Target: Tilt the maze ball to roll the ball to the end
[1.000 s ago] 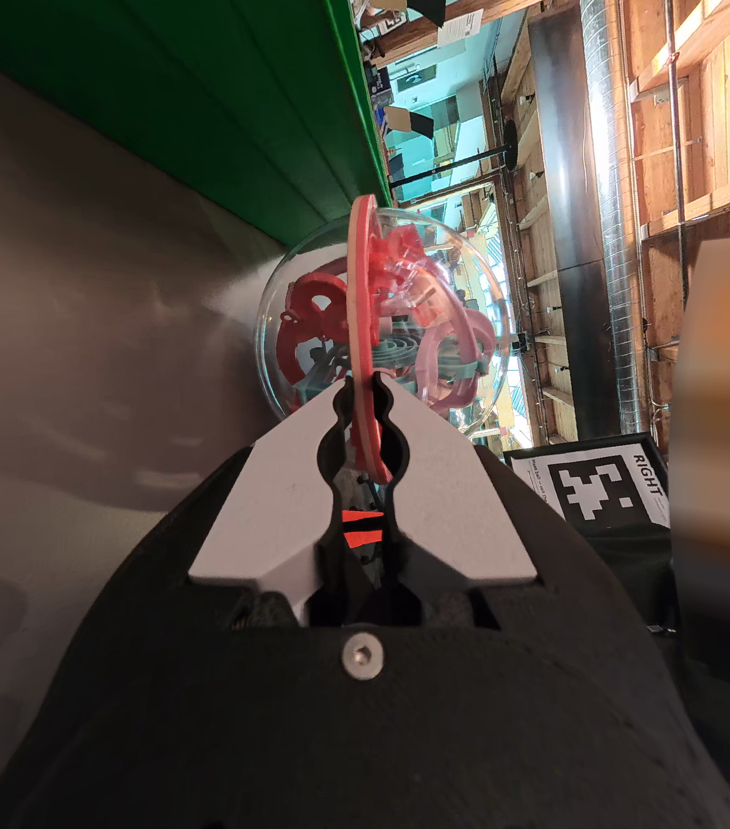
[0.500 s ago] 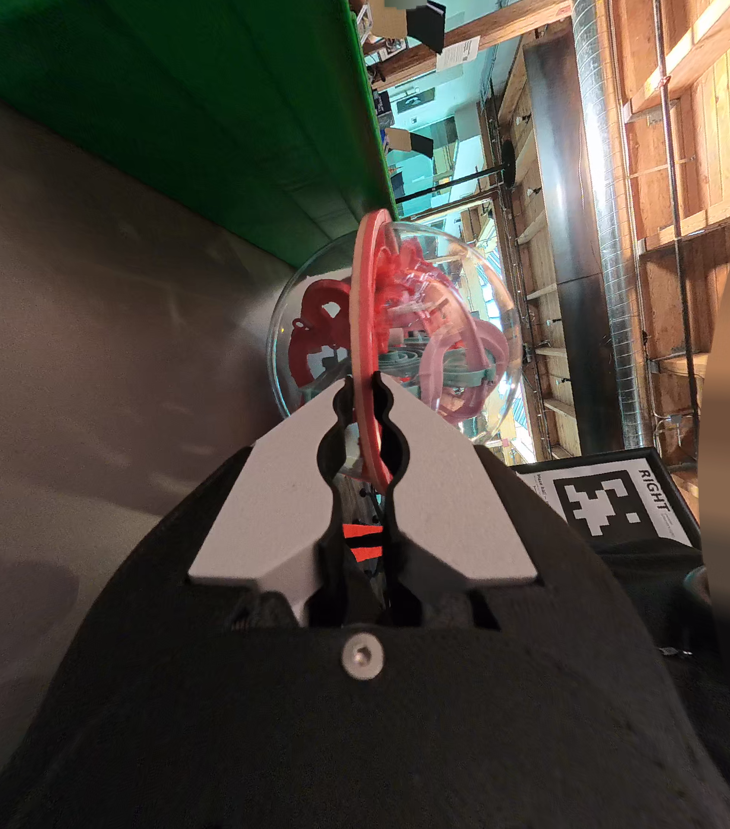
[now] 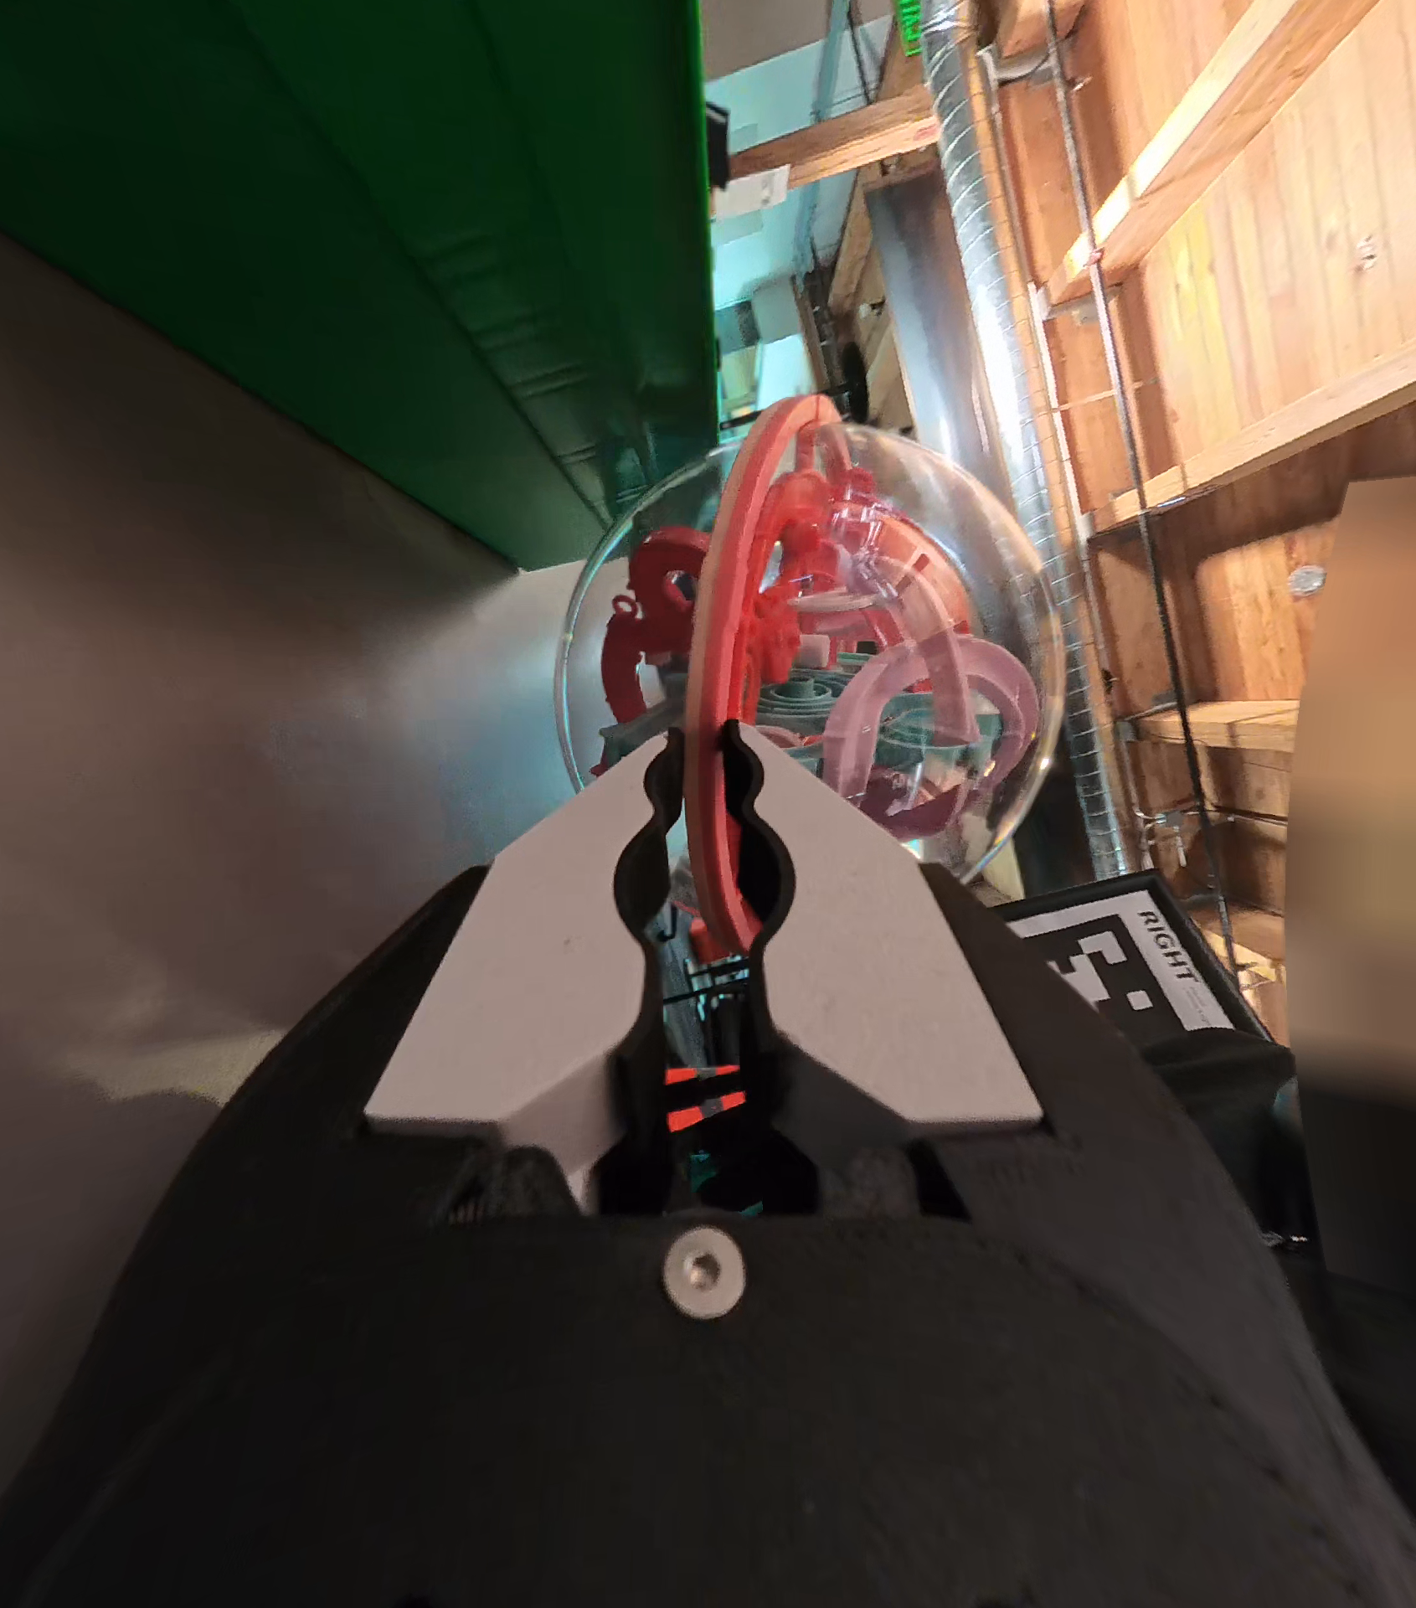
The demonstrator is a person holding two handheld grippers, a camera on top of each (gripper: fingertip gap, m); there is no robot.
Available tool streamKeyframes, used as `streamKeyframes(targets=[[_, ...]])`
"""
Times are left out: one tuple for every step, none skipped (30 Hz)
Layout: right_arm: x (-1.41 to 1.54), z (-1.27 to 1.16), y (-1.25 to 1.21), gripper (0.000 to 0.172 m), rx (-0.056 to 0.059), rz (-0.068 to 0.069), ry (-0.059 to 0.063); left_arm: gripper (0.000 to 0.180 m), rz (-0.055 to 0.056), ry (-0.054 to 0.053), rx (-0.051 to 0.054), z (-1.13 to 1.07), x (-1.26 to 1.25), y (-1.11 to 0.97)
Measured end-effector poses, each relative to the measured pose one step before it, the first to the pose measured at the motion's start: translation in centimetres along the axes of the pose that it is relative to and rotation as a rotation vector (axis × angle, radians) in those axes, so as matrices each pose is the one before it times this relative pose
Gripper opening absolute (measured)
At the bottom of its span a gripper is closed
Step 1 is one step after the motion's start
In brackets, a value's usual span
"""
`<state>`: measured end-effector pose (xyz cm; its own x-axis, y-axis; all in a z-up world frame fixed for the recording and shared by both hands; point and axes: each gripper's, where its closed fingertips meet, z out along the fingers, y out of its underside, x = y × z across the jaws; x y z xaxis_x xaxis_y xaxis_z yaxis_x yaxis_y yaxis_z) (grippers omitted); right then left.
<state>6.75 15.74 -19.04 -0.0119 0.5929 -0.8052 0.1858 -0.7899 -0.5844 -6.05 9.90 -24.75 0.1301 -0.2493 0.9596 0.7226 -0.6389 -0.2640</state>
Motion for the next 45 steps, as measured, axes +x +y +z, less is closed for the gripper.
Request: streamKeyframes(targets=[[-0.261,-0.007,-0.261,0.006,-0.0003,-0.0098,0.0017,0.007,-0.0063,0.0097,0.0028,0.126,-0.020,0.034],[-0.248,-0.015,-0.238,0.006,0.0006,-0.0080,0.0036,0.007,0.0118,0.0053,0.0007,0.101,0.159,-0.044],[-0.335,-0.030,-0.232,0.006,0.0010,-0.0108,0.0018,0.007,0.0047,0.0169,0.0059,0.074,0.241,-0.120],[-0.365,0.001,-0.143,0.006,-0.0040,-0.0144,0.0024,0.007,-0.0114,0.0087,0.0057,0.064,0.038,-0.092],[-0.301,0.045,-0.091,0.006,-0.0045,-0.0134,0.0042,0.007,-0.0030,0.0017,0.0038,0.075,-0.027,-0.061],[-0.333,0.034,-0.159,0.006,0.0000,-0.0082,-0.0005,0.007,0.0020,0.0067,0.0015,0.051,0.098,-0.047],[-0.322,0.032,-0.154,0.006,0.0007,-0.0056,-0.0032,0.007,-0.0032,0.0118,0.0048,0.033,0.129,-0.088],[-0.228,0.027,-0.131,0.006,-0.0013,-0.0075,0.0015,0.007,-0.0046,0.0077,0.0055,0.041,0.067,-0.073],[-0.114,0.020,-0.136,0.006,0.0003,-0.0050,0.0051,0.007,-0.0009,-0.0002,-0.0018,0.056,-0.020,0.020],[-0.186,0.031,-0.149,0.006,0.0017,-0.0047,0.0016,0.007,0.0019,0.0000,-0.0030,0.053,0.008,0.055],[-0.179,0.019,-0.118,0.006,-0.0001,-0.0048,0.0005,0.007,-0.0028,0.0041,0.0013,0.025,0.043,-0.016],[-0.204,0.033,-0.092,0.006,-0.0013,-0.0023,0.0009,0.007,-0.0054,0.0047,0.0017,0.025,0.026,0.012],[-0.401,0.045,-0.118,0.006,0.0002,-0.0074,-0.0027,0.007,-0.0010,0.0039,-0.0012,0.052,0.060,0.057],[-0.515,0.088,-0.123,0.006,-0.0020,-0.0154,-0.0028,0.007,0.0007,0.0046,0.0018,0.046,0.063,0.012],[-0.260,0.077,-0.122,0.006,-0.0042,-0.0153,0.0052,0.007,-0.0020,0.0046,0.0066,0.003,0.049,-0.079],[0.001,0.047,-0.125,0.006,-0.0021,-0.0028,0.0048,0.007,-0.0028,0.0037,0.0047,0.024,0.021,-0.068],[-0.022,0.021,-0.173,0.006,0.0025,0.0014,0.0008,0.007,0.0010,0.0059,-0.0007,0.061,0.084,0.018],[-0.209,0.017,-0.182,0.006,0.0030,-0.0073,-0.0013,0.007,0.0010,0.0074,0.0012,0.066,0.112,0.012],[-0.241,0.025,-0.116,0.006,-0.0007,-0.0096,-0.0013,0.007,-0.0039,0.0033,0.0027,0.053,0.016,0.015],[-0.016,0.019,-0.092,0.006,-0.0005,-0.0013,0.0027,0.007,-0.0020,-0.0017,0.0005,0.037,-0.040,0.032],[0.027,-0.010,-0.115,0.006,0.0024,0.0068,0.0023,0.007,0.0037,0.0009,-0.0036,0.048,0.036,0.064],[-0.196,0.000,-0.110,0.006,0.0019,-0.0034,0.0005,0.007,-0.0011,0.0055,-0.0024,0.070,0.063,0.065],[-0.330,0.031,-0.035,0.006,-0.0041,-0.0147,-0.0003,0.007,-0.0044,0.0030,0.0020,0.062,0.005,-0.001],[-0.092,0.025,-0.060,0.006,-0.0027,-0.0062,0.0002,0.007,-0.0011,0.0005,0.0040,0.051,-0.010,-0.048],[0.232,-0.048,-0.108,0.006,0.0041,0.0114,0.0000,0.007,0.0002,0.0025,0.0007,0.038,0.039,-0.039],[0.279,-0.097,-0.137,0.006,0.0080,0.0109,0.0012,0.007,0.0008,0.0024,-0.0030,0.069,0.035,0.030],[0.072,-0.073,-0.053,0.006,0.0030,-0.0012,0.0006,0.007,0.0028,-0.0021,-0.0007,0.069,0.003,0.037],[-0.124,-0.019,-0.050,0.006,0.0031,-0.0061,-0.0048,0.007,0.0086,0.0002,0.0034,0.039,0.092,-0.028],[-0.217,0.000,-0.099,0.006,0.0083,-0.0038,-0.0138,0.007,0.0150,0.0027,0.0094,0.049,0.231,-0.146],[-0.107,-0.034,-0.147,0.006,0.0102,0.0016,-0.0122,0.007,0.0106,0.0026,0.0108,0.036,0.278,-0.242],[-0.062,-0.049,-0.162,0.006,0.0082,-0.0144,-0.0067,0.007,0.0162,0.0035,0.0082,0.065,0.348,-0.280],[-0.156,-0.079,-0.261,0.006,0.0136,-0.0224,-0.0090,0.007,0.0279,0.0016,0.0039,0.140,0.474,-0.280],[-0.192,-0.108,-0.304,0.006,0.0139,-0.0100,-0.0146,0.007,0.0353,-0.0026,0.0088,0.165,0.553,-0.408],[-0.101,-0.160,-0.318,0.006,0.0097,-0.0149,-0.0085,0.007,0.0363,0.0055,0.0098,0.172,0.706,-0.507],[-0.125,-0.203,-0.403,0.006,0.0112,-0.0335,-0.0028,0.007,0.0373,0.0159,0.0046,0.232,0.884,-0.516],[-0.485,-0.170,-0.519,0.006,0.0175,-0.0379,-0.0168,0.007,0.0409,0.0136,0.0015,0.314,0.908,-0.494],[-0.625,-0.129,-0.515,0.006,0.0118,-0.0212,-0.0242,0.007,0.0424,0.0091,0.0061,0.315,0.857,-0.587],[-0.555,-0.102,-0.529,0.006,0.0083,-0.0321,-0.0165,0.007,0.0390,0.0148,0.0039,0.334,0.868,-0.595],[-0.574,-0.116,-0.595,0.006,0.0093,-0.0405,-0.0145,0.007,0.0357,0.0139,-0.0014,0.393,0.832,-0.535],[-0.619,-0.084,-0.638,0.007,0.0097,-0.0336,-0.0170,0.007,0.0429,0.0081,-0.0009,0.422,0.762,-0.550],[-0.545,-0.081,-0.639,0.006,0.0051,-0.0372,-0.0114,0.007,0.0496,0.0106,0.0021,0.400,0.784,-0.614],[-0.496,-0.090,-0.577,0.006,-0.0002,-0.0567,-0.0062,0.007,0.0452,0.0160,0.0057,0.368,0.804,-0.696],[-0.345,-0.095,-0.522,0.006,-0.0060,-0.0448,-0.0019,0.007,0.0369,0.0163,0.0079,0.368,0.755,-0.742],[-0.389,-0.099,-0.496,0.006,-0.0066,-0.0310,-0.0123,0.007,0.0397,0.0197,0.0079,0.387,0.790,-0.743],[-0.478,-0.080,-0.596,0.006,0.0025,-0.0322,-0.0183,0.007,0.0460,0.0196,0.0052,0.413,0.806,-0.689]])
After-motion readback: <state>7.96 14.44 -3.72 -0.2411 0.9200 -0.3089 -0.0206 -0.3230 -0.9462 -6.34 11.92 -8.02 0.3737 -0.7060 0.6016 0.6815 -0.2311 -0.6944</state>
